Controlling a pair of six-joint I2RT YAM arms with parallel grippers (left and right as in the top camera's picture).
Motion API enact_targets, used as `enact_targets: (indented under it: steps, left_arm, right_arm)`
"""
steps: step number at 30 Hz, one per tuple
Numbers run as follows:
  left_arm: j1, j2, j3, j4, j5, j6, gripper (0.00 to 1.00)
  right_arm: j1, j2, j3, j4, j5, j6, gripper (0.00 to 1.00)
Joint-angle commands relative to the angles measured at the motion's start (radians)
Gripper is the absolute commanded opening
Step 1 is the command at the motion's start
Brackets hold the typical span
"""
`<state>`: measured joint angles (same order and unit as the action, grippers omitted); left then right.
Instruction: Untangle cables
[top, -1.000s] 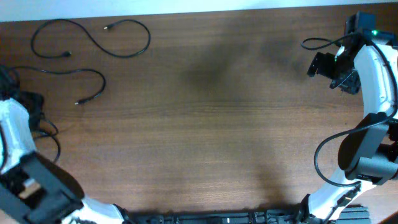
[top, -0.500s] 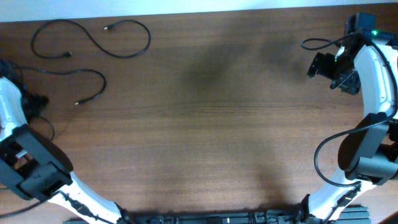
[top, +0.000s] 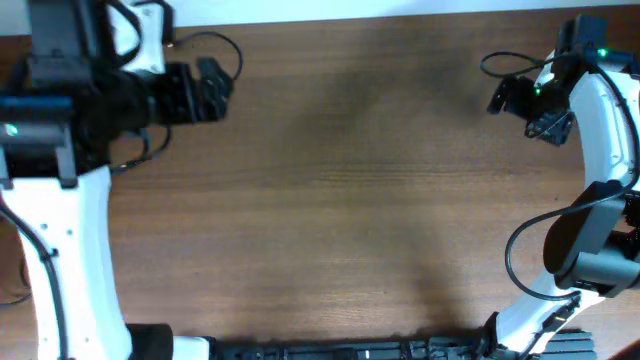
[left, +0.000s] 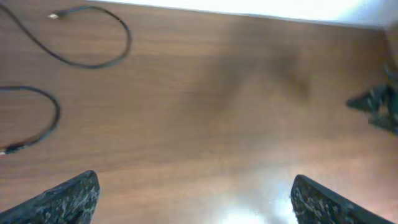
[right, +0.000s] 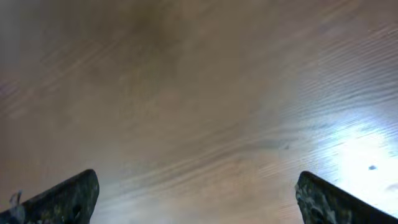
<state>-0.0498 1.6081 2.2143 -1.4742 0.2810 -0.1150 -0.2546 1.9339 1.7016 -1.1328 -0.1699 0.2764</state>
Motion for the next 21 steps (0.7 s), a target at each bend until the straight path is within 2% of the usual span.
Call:
enact_targets:
  steps: [1,5,7,10,12,13,15,17,21]
  left_arm:
    - [-0.171,-0.056,-0.002,-0.09,-0.185,0.033,0.99]
    - [-0.249,-0.236,-0.053,-0.106,-0.187,0.003,0.99]
    - [-0.249,-0.373,-0.204,-0.046,-0.193,0.003,0.99]
    - [-0.249,-0.681,-0.639,0.227,-0.192,0.003,0.99]
    - [-0.249,-0.838,-0.874,0.382,-0.193,-0.003,0.99]
    - [-0.249,-0.877,-0.94,0.407,-0.193,-0.003,0.99]
    - [-0.249,-0.885,-0.996,0.407,-0.193,-0.003,0.99]
    - [-0.249,-0.881,-0.999,0.397,-0.193,-0.003,0.99]
    - [-0.249,-0.881,-0.999,0.379,-0.193,-0.003,0.99]
  right_arm:
    - [0.0,-0.025,0.004,-0.071,-0.371,-0.055,0.99]
    - [0.0,-0.185,0.004,-0.174,-0.34,-0.142,0.99]
    - [0.005,-0.334,0.002,-0.234,-0.299,-0.15,0.99]
    - [0.085,-0.649,-0.066,-0.25,-0.199,-0.19,0.99]
    - [0.183,-0.893,-0.218,-0.169,-0.199,-0.194,0.99]
    - [0.225,-1.03,-0.314,-0.086,-0.199,-0.191,0.99]
    - [0.254,-1.292,-0.472,0.074,-0.199,-0.191,0.98]
    - [0.254,-1.453,-0.551,0.146,-0.196,-0.191,0.99]
    - [0.254,-1.497,-0.565,0.142,-0.184,-0.191,0.99]
